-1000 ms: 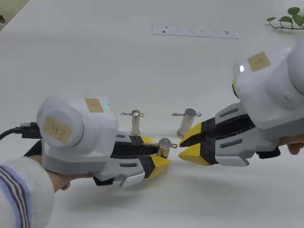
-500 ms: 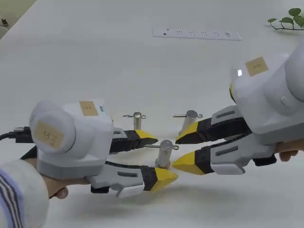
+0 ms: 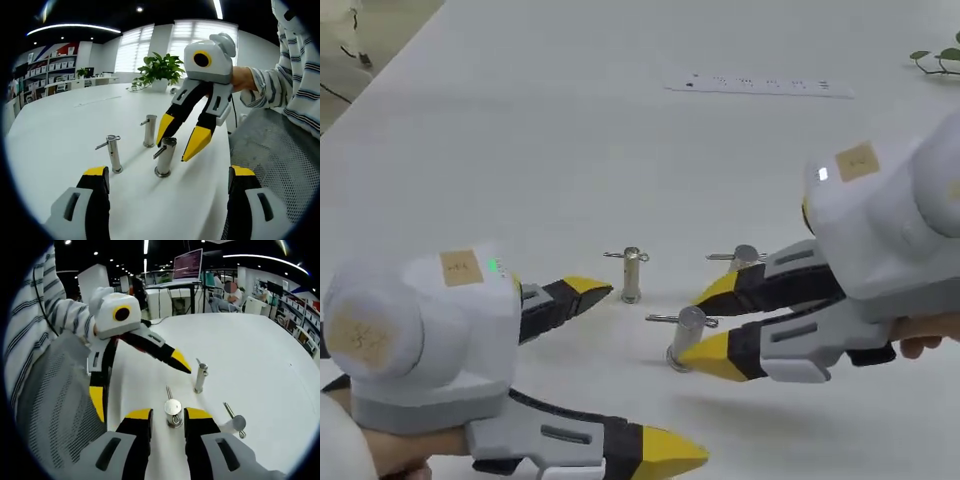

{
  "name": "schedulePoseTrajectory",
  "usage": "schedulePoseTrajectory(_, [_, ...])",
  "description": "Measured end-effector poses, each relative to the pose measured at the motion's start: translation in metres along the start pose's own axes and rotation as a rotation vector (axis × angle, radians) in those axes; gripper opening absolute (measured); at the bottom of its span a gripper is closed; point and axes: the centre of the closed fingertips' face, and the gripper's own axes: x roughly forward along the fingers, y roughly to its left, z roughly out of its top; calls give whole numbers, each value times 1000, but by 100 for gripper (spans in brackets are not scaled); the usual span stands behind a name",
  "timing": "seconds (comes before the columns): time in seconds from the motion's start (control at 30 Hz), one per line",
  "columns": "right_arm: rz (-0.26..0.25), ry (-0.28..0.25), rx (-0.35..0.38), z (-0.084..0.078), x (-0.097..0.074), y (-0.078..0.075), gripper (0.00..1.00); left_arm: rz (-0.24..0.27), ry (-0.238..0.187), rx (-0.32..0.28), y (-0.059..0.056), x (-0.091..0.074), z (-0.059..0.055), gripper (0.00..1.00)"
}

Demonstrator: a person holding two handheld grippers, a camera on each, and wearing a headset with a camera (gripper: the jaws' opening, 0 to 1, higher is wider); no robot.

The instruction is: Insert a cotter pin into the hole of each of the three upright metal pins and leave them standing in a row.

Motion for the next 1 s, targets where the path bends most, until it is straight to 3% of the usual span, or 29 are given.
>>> schedulePoseTrajectory(0.23, [5,-9,9,0,5,0,26,56,-1,-30,14,-14,-1,99])
schedulePoseTrajectory(0.43, [8,12,-2,-6,9,-2,23,83,-3,-11,21,-23,0,99])
schedulePoseTrajectory(0.7, [8,-12,14,-6,11,-6,19,134,-7,-15,35,-32,0,99])
schedulePoseTrajectory(0.8, [8,-12,-2,-7,10,-7,16,153,-5,-23,41,-37,0,99])
schedulePoseTrajectory(1.0, [7,-26,-72,-8,7,-5,15,143,-5,-28,43,-42,2,99])
